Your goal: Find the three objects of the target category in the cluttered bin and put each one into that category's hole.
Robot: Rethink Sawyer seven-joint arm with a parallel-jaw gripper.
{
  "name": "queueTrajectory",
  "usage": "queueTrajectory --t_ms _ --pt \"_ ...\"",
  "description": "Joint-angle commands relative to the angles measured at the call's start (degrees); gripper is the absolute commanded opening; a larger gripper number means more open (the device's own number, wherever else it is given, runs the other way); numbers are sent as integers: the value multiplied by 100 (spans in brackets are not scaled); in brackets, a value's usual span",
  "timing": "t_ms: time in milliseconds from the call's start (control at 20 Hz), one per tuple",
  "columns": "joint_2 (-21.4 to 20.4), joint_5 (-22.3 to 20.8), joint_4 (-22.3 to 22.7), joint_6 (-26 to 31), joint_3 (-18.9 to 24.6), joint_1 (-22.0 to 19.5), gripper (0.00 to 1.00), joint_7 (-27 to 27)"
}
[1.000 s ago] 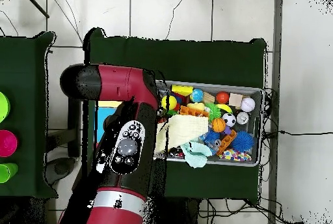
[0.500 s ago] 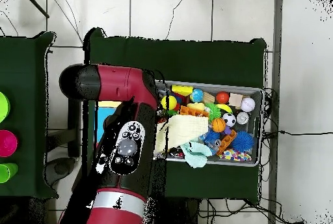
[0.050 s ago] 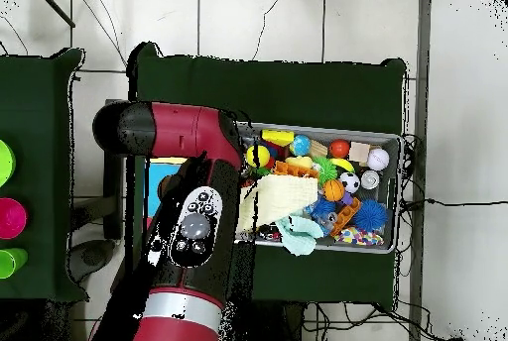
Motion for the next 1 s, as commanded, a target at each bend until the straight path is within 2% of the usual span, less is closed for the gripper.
queueTrajectory --t_ms 50,650,1000 --pt "61 -69 750 814 555 -78 0 529" --pt "-27 16 958 1003 801 -177 0 367" --pt "-238 361 1145 505 1111 -296 0 544"
